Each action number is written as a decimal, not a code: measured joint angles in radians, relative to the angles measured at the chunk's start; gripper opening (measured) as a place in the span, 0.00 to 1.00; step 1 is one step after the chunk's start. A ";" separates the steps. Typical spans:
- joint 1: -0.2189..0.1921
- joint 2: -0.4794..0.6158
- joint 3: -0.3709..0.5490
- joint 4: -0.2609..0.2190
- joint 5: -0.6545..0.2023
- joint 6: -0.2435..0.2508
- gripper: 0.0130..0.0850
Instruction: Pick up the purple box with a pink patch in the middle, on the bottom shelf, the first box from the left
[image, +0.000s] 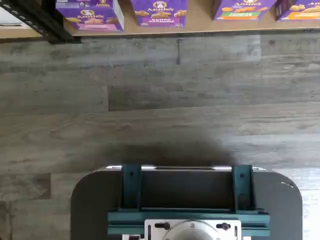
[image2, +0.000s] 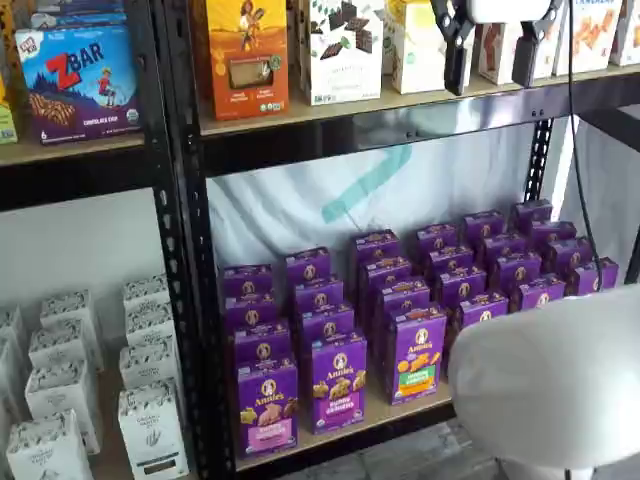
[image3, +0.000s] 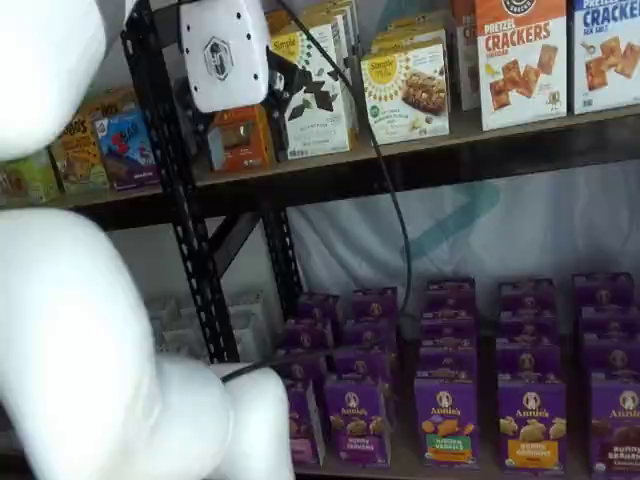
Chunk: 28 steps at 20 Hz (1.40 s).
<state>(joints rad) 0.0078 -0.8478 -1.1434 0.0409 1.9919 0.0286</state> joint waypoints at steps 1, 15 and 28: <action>0.007 -0.004 0.004 -0.008 -0.008 0.003 1.00; 0.032 -0.023 0.093 -0.022 -0.104 0.023 1.00; 0.113 -0.048 0.359 -0.043 -0.367 0.101 1.00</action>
<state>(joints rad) 0.1208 -0.8958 -0.7848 -0.0018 1.6250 0.1295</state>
